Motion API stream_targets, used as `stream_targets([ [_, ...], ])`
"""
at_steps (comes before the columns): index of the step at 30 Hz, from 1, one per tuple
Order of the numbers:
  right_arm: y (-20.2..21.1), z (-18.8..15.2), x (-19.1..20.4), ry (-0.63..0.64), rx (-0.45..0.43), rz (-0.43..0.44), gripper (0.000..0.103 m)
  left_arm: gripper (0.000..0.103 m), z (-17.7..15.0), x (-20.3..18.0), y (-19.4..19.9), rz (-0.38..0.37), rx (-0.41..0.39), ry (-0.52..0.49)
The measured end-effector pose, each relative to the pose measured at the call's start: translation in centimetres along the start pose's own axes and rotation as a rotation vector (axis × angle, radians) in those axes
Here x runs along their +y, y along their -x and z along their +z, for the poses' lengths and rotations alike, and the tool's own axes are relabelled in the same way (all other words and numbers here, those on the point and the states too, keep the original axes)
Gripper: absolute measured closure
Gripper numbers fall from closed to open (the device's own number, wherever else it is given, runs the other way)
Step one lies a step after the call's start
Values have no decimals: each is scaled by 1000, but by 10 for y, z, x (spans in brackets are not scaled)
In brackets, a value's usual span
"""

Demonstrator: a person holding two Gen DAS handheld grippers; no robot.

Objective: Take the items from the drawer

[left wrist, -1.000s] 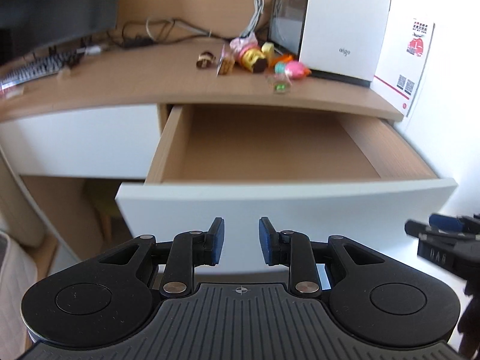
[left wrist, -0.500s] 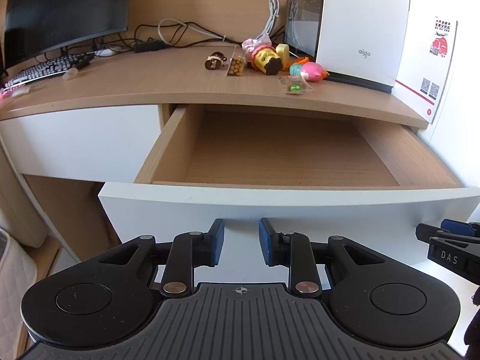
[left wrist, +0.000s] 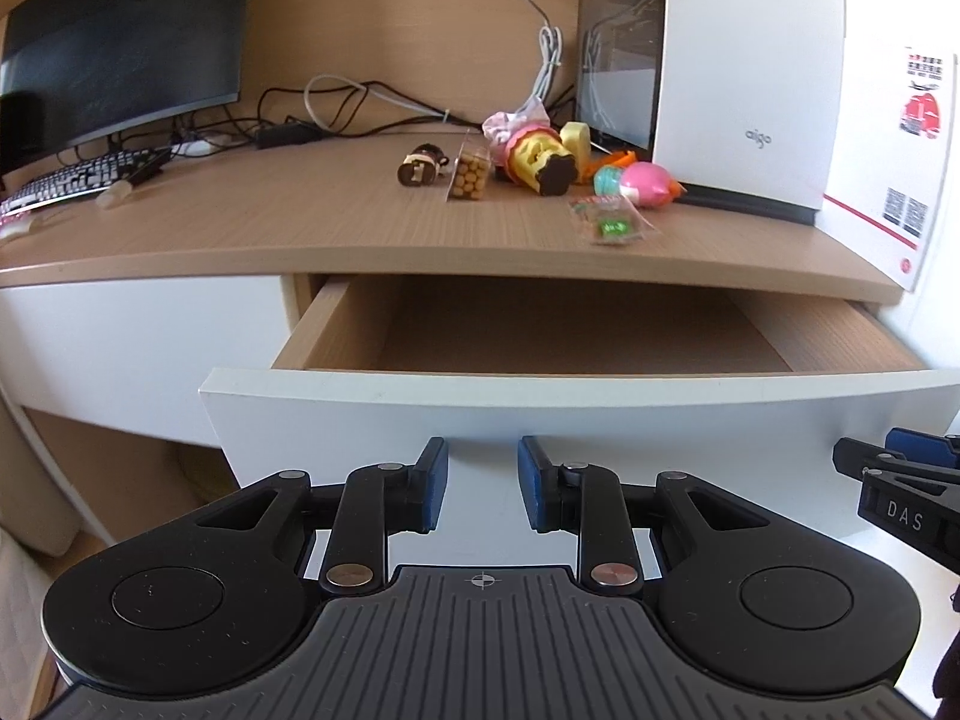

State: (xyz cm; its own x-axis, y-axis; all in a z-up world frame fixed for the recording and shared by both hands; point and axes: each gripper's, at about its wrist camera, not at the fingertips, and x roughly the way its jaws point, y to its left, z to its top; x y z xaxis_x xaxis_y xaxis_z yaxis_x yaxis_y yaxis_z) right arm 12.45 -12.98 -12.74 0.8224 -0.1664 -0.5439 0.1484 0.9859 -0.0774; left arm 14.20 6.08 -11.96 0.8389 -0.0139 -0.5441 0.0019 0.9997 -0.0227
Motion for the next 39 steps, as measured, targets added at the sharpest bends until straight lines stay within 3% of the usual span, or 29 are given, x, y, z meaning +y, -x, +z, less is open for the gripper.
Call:
stream_targets([
  [23,-81,48,9,19,-83,-9,64,74,42,-6,-86,-6,-44,-14],
  [31,-89,49,12,21,-60,6,64,70,40,-9,-95,-15,-4,10],
  [36,-90,47,13,26,-57,7,64,53,36,-18,-102,-40,22,12],
  [39,-91,46,12,29,-52,-3,64,35,33,-24,-103,-56,17,2],
])
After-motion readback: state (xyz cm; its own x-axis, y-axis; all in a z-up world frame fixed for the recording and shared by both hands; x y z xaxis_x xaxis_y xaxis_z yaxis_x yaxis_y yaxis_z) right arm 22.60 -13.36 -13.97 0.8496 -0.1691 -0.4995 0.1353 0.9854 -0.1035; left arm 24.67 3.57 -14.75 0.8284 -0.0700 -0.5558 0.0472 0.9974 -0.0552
